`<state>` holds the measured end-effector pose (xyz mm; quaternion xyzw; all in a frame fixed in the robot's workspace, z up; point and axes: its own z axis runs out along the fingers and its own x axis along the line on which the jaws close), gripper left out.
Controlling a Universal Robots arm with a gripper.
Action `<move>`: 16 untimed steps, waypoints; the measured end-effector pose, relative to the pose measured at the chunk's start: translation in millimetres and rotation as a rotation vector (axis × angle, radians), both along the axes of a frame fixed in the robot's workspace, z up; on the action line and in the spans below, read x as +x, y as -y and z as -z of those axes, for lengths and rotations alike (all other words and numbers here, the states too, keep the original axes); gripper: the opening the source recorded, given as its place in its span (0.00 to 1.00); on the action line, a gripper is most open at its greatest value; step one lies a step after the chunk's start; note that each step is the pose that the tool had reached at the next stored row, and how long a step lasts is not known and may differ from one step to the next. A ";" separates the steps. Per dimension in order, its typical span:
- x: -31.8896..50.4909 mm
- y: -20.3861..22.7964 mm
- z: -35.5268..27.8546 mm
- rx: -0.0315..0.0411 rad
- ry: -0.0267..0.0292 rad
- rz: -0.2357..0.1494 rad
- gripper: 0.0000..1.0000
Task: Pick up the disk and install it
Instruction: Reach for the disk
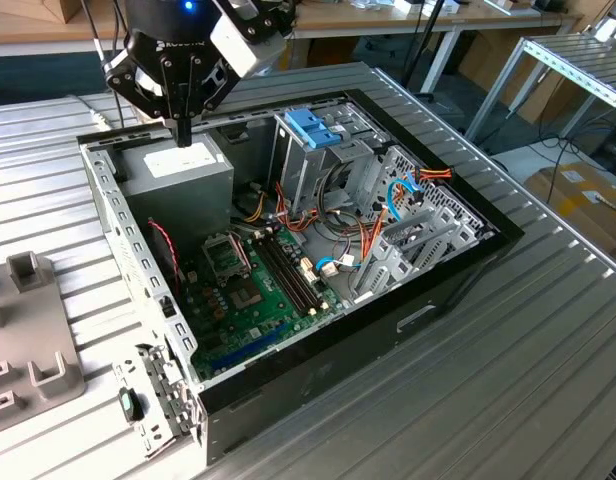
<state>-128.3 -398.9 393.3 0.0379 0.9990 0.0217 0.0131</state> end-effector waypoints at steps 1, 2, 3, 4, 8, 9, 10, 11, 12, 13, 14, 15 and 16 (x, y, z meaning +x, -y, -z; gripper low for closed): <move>0.0 0.0 0.0 0.0000 0.0000 0.000 0.11; 0.0 0.0 0.0 0.0000 0.0000 0.000 0.11; 0.0 0.0 0.0 0.0000 0.0000 0.000 0.11; 0.0 0.0 0.0 0.0000 0.0000 0.000 0.11; -1.1 0.0 0.0 0.0000 0.0000 0.000 0.11; -2.4 0.0 0.0 0.0000 0.0000 0.000 0.11; -3.4 0.0 0.0 0.0000 0.0000 0.000 0.11; -4.1 0.0 0.0 0.0000 0.0000 0.000 0.11; -4.6 0.0 0.0 0.0000 0.0000 0.000 0.11; -5.4 0.0 0.0 0.0000 0.0001 0.000 0.11; -6.4 0.0 0.0 0.0000 0.0000 0.000 0.11; -7.7 0.0 0.0 -0.0001 0.0000 0.000 0.11; -8.3 0.0 0.0 0.0000 0.0000 0.000 0.11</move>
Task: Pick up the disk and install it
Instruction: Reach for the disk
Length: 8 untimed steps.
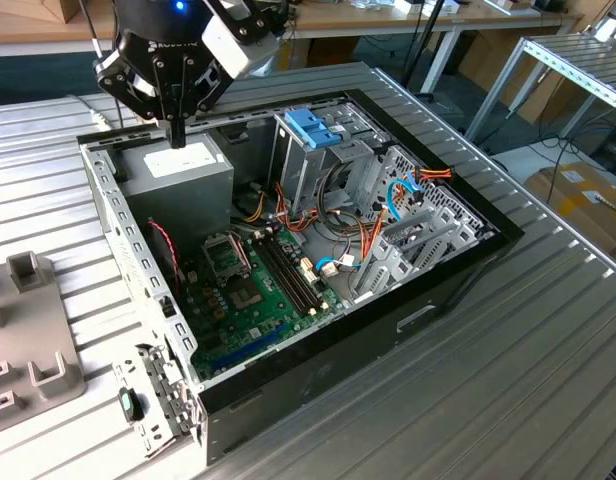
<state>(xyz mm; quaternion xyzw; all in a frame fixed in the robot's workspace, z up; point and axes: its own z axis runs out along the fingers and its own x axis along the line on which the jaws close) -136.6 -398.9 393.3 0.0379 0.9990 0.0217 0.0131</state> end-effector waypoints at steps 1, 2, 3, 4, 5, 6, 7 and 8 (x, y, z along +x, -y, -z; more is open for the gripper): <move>-0.8 0.0 0.0 0.0000 0.0000 0.000 0.11; -1.4 0.0 0.0 -0.0001 0.0000 0.000 0.11; -2.0 0.0 0.0 0.0000 0.0000 0.000 0.11; -3.2 0.0 0.0 -0.0001 0.0000 0.000 0.11; -3.8 0.0 0.0 0.0000 0.0000 0.000 0.11; -4.5 0.0 0.0 0.0000 0.0000 0.000 0.11; -5.7 0.0 0.0 -0.0001 -0.0001 0.000 0.11; -6.7 0.0 0.0 -0.0001 0.0000 0.000 0.11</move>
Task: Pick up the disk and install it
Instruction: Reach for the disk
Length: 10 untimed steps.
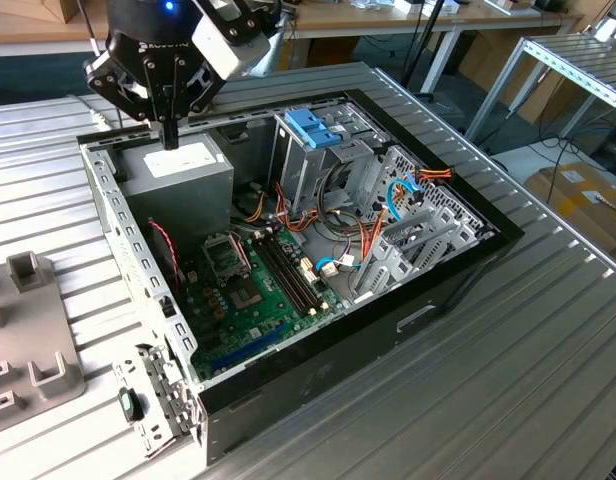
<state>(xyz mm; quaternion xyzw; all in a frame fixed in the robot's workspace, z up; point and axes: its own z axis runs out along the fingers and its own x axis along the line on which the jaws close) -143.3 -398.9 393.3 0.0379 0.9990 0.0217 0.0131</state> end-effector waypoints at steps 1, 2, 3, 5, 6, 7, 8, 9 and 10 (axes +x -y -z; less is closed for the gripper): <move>-0.9 0.0 0.0 0.0000 0.0000 0.000 0.11; -1.7 0.0 0.0 0.0000 0.0000 0.000 0.11; -2.6 0.0 0.0 0.0000 0.0000 0.000 0.11; -5.1 0.0 0.0 0.0001 0.0000 0.000 0.11; -6.0 0.0 0.0 0.0000 0.0000 0.000 0.11; -8.0 0.0 0.0 0.0001 0.0000 0.000 0.11; -9.8 0.0 0.1 0.0001 0.0000 0.000 0.11; -10.8 0.0 0.0 0.0001 0.0000 0.000 0.11; -11.9 0.0 0.0 0.0001 0.0000 0.000 0.11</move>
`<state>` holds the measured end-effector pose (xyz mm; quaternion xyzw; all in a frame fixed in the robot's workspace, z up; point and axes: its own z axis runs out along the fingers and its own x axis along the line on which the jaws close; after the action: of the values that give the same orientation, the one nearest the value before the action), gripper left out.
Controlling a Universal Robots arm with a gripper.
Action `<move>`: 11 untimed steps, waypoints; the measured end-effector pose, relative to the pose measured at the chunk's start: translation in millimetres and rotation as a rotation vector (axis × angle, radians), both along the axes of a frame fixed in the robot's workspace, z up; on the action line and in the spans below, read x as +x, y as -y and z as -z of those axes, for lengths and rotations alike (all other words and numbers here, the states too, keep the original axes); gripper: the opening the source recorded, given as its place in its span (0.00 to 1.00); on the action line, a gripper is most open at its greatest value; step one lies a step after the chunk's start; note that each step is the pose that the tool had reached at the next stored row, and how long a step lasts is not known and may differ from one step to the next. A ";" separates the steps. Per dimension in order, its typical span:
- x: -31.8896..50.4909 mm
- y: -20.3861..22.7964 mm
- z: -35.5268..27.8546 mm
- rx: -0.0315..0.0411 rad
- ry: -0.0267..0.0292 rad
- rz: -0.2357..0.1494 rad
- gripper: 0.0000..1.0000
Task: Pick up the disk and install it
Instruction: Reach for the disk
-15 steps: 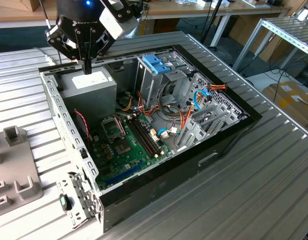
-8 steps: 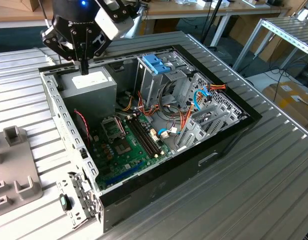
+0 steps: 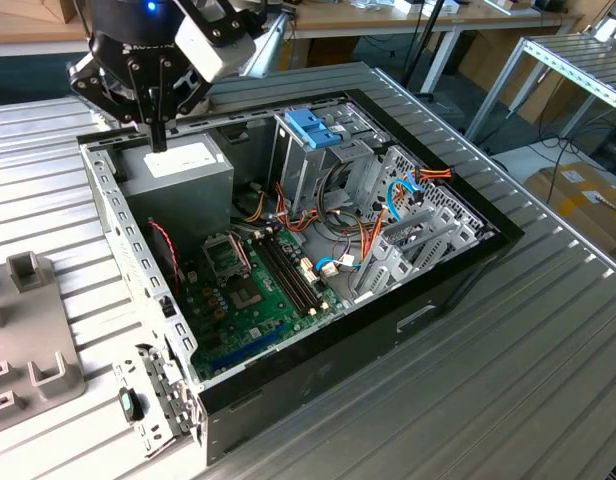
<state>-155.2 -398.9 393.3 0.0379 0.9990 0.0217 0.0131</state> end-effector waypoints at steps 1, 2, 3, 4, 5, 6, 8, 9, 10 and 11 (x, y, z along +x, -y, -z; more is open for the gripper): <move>-1.9 0.0 0.0 0.0000 0.0000 0.000 0.11; -3.5 0.0 0.0 0.0000 0.0000 0.000 0.11; -4.9 0.0 0.0 0.0001 0.0001 0.000 0.11; -5.9 0.0 0.0 0.0000 0.0000 0.000 0.11; -7.0 0.0 0.0 0.0001 0.0000 0.000 0.11; -7.7 0.0 0.0 0.0000 0.0000 0.000 0.11; -10.9 0.0 0.0 0.0000 0.0000 0.000 0.11; -12.7 0.0 0.0 0.0001 0.0000 0.000 0.11; -14.1 0.0 0.0 -0.0001 -0.0001 0.000 0.11; -15.0 0.0 0.0 0.0000 0.0000 0.000 0.11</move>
<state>-170.2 -398.9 393.3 0.0379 0.9990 0.0217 0.0131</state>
